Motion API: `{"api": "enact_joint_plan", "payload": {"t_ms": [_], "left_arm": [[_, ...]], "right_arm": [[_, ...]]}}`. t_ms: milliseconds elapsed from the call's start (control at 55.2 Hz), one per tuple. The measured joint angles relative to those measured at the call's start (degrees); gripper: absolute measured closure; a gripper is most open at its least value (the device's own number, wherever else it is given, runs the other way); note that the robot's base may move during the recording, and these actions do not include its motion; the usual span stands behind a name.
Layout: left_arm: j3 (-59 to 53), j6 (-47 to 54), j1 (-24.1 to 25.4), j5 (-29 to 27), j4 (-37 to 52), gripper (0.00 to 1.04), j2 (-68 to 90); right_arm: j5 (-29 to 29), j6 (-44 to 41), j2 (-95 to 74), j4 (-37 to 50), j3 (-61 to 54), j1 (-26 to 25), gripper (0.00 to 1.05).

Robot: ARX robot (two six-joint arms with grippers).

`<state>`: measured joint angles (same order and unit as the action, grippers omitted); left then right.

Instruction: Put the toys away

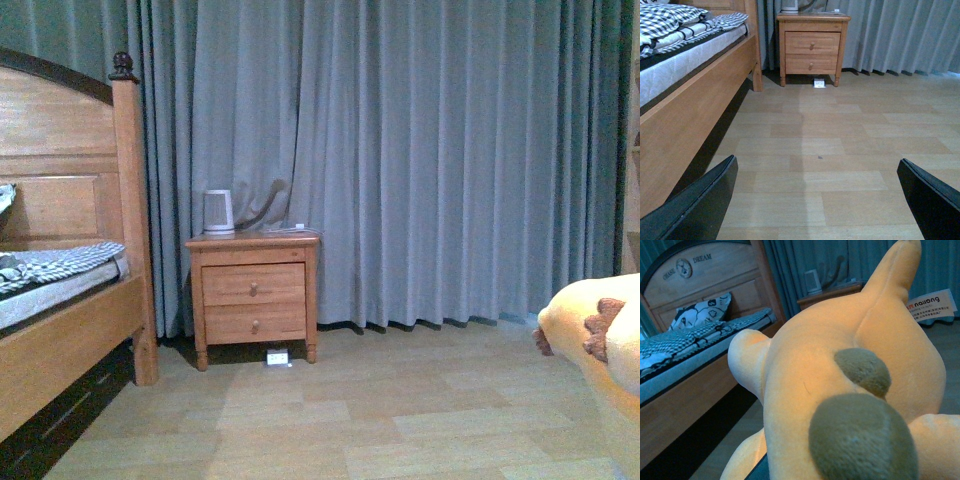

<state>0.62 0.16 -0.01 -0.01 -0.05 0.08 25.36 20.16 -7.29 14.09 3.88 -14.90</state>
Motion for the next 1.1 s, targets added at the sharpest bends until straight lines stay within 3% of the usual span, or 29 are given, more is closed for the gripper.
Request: {"api": "enact_joint_plan", "payload": {"t_ms": [1105], "left_arm": [[0.0, 0.0, 0.0, 0.0, 0.0, 0.06, 0.0]], "right_arm": [[0.09, 0.02, 0.0, 0.0, 0.0, 0.0, 0.87]]}}
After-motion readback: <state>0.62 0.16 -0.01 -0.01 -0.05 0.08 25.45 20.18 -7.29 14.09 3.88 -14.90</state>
